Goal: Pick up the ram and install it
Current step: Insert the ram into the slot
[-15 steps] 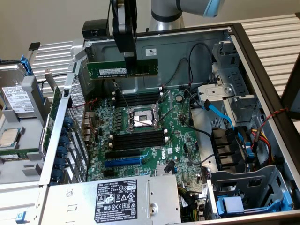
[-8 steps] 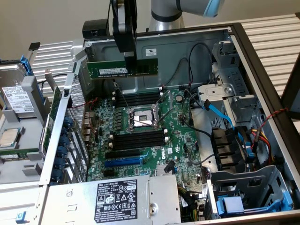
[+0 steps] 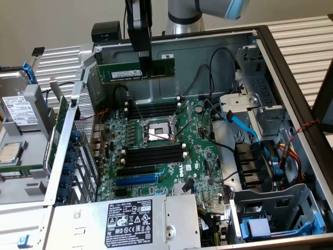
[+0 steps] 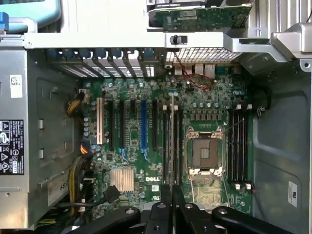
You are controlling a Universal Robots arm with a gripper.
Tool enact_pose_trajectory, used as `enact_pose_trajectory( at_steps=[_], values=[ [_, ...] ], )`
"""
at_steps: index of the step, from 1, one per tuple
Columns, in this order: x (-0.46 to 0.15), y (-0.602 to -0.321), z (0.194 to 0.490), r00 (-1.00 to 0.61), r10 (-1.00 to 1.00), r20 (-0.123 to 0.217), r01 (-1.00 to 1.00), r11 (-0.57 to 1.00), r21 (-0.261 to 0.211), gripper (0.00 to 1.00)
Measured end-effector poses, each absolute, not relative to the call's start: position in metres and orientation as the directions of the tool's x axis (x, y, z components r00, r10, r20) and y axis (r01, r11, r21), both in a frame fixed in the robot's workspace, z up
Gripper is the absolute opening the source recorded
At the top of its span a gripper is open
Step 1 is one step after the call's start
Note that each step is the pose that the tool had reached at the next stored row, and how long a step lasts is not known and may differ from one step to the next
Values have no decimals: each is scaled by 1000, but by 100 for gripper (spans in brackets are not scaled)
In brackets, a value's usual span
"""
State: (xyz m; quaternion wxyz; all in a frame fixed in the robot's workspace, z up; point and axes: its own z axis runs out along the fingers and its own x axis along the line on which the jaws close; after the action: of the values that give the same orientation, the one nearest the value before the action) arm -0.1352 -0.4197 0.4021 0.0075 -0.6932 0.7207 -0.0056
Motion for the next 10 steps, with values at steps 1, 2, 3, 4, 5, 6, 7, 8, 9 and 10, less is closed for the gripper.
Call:
enact_pose_trajectory(
  at_steps=[1,2,3,4,5,6,7,8,9,10],
  values=[
    [-135,-418,401,-33,-999,-3,-999,34,-19,13],
    [-135,-416,401,-29,-1000,-3,-999,29,-19,13],
    [-135,-414,400,-25,-1000,-3,-999,26,-19,13],
    [-135,-412,399,-22,-1000,-3,-1000,22,-20,13],
    [-135,-410,398,-20,-1000,-2,-1000,20,-20,13],
    [-135,-408,396,-18,-1000,-2,-1000,18,-20,13],
    [-135,-406,395,-17,-1000,-2,-1000,17,-20,13],
    [-135,-405,393,-15,-1000,-2,-1000,15,-20,13],
    [-134,-405,391,-14,-1000,-2,-1000,14,-20,13],
    [-134,-405,390,-14,-1000,-1,-1000,14,-19,13]
  ],
)
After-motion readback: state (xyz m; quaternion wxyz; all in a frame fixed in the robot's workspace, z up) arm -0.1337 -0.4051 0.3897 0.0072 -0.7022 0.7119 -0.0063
